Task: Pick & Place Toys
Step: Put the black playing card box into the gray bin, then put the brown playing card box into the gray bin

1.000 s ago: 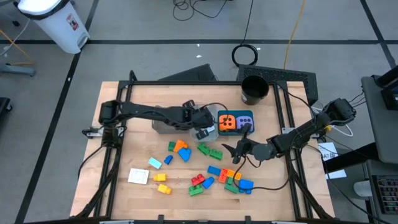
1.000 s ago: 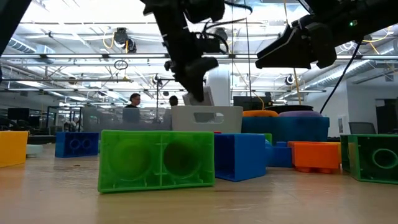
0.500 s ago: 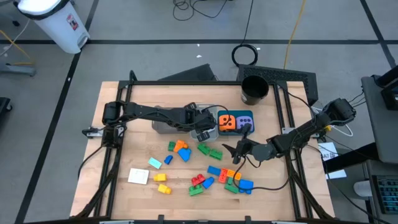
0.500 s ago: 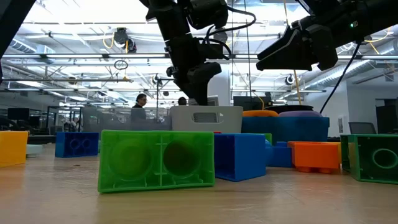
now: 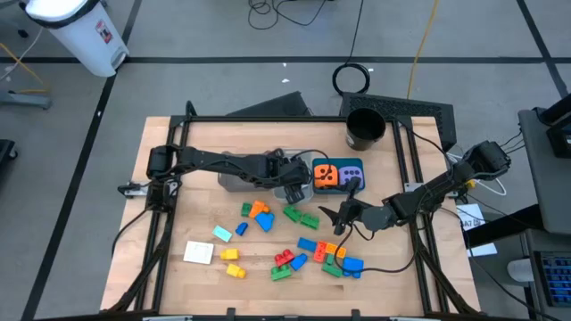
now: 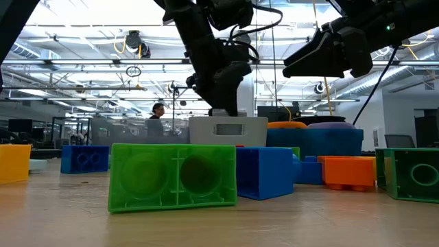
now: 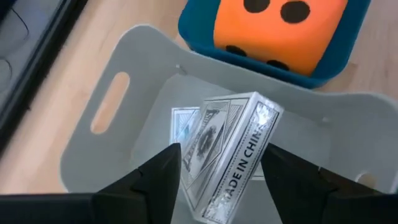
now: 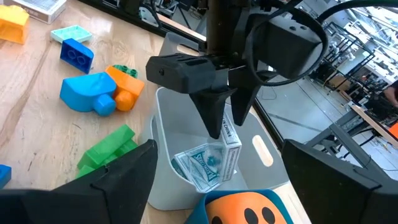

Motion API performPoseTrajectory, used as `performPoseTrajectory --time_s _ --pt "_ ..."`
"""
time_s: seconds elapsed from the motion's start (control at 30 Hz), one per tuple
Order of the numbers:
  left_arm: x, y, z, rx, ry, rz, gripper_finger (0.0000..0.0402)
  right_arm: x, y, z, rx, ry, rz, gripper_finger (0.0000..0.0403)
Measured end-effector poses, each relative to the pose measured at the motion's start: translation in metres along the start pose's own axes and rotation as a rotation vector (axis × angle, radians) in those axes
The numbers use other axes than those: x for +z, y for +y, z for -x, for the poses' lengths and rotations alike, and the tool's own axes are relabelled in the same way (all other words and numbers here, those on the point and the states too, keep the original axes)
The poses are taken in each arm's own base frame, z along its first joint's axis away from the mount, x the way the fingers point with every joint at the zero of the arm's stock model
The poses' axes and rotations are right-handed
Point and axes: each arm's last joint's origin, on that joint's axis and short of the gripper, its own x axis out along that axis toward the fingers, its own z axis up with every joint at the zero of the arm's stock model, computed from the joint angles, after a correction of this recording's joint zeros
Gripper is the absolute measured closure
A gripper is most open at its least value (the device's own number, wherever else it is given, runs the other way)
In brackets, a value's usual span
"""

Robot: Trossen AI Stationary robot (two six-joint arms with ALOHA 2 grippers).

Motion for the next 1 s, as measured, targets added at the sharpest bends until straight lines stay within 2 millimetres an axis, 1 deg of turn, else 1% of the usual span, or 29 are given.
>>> performPoseTrajectory --time_s 0.1,0.23,0.4,0.47,0.53,0.57,0.63,0.7,0.77,0.9,0.93,1.0 --pt "0.0 -0.002 0.0 -0.064 0.018 0.055 0.0175 0.0 0.0 0.0 0.0 0.0 0.0 0.0071" --pt "-0.001 -0.005 0.0 -0.151 0.038 0.051 0.0174 0.0 0.0 0.0 0.0 0.0 0.0 0.0071" --pt "0.001 -0.004 0.004 -0.166 0.029 0.022 0.0174 0.0 0.0 0.0 0.0 0.0 -0.003 0.0071" --pt "0.0 -0.003 0.006 -0.173 0.037 0.005 0.0174 0.0 0.0 0.0 0.001 0.0 -0.018 0.0071" --pt "0.0 0.001 0.016 -0.208 0.051 0.001 0.0174 0.0 0.0 0.0 0.001 0.003 -0.021 0.0071" --pt "0.0 0.004 0.023 -0.23 0.061 0.003 0.0174 -0.001 0.0 0.0 0.002 0.006 -0.017 0.0071" --pt "0.0 0.011 0.045 -0.269 0.07 0.024 0.0174 -0.001 0.0 0.0 0.002 0.009 -0.014 0.0071" --pt "-0.002 0.016 0.07 -0.29 0.081 0.057 0.0174 -0.001 0.0 0.0 0.003 0.009 -0.013 0.0071" --pt "-0.006 0.016 0.097 -0.304 0.069 0.078 0.0174 -0.002 0.001 0.0 0.004 0.015 -0.008 0.0071" --pt "-0.021 0.005 0.156 -0.303 -0.008 0.119 0.0174 -0.003 0.003 0.002 0.014 0.023 0.006 0.0071" --pt "-0.027 0.0 0.169 -0.305 -0.02 0.129 0.0174 -0.003 0.004 0.003 0.019 0.021 0.012 0.0071" --pt "-0.041 -0.012 0.189 -0.304 -0.019 0.144 0.0174 -0.003 0.005 0.005 0.028 0.016 0.016 0.0071"
